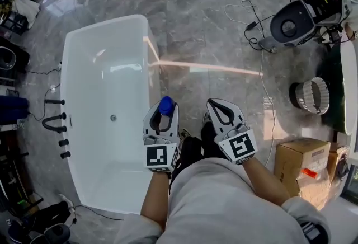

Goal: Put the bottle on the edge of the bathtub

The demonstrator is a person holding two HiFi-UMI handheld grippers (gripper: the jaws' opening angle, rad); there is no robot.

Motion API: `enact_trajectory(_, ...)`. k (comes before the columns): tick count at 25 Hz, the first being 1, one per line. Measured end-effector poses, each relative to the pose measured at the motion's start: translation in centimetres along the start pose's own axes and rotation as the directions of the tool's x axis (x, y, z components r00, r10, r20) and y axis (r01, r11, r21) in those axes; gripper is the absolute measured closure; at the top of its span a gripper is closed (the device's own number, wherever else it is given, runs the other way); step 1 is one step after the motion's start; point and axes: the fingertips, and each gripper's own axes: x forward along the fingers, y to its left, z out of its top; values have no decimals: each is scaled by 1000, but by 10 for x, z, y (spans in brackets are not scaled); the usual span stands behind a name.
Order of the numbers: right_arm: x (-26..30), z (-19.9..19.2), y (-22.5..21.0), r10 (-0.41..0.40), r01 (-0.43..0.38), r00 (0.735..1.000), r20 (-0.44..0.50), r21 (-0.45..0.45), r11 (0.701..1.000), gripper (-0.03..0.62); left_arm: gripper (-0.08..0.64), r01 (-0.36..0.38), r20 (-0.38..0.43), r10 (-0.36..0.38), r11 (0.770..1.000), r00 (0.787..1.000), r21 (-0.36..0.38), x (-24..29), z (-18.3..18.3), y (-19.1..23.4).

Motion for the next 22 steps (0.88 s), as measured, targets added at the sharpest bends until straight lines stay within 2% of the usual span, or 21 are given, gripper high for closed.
enact_trajectory(4,23,-1,-4,58,-58,998,-2,-34,998,588,397,-32,-1,32,999,999,-12,15,-4,8)
enact_trajectory(12,70,11,-49,152,-152,988,1,11,988,588,397,-100,-32,99,995,995,-10,66,2,23)
enact_trajectory(16,96,10,-85,204,-204,979,-7,-53,978,588,397,-123,-61,120,992,991,-38,104,2,30)
enact_trajectory(20,118,-8,-128,201,-200,979,-32,24,979,588,397,-157,-91,155,987,984,-18,146,-3,30)
enact_trajectory(22,129,-21,-146,208,-207,977,-49,18,978,588,397,-173,-94,170,985,981,-25,163,-9,30)
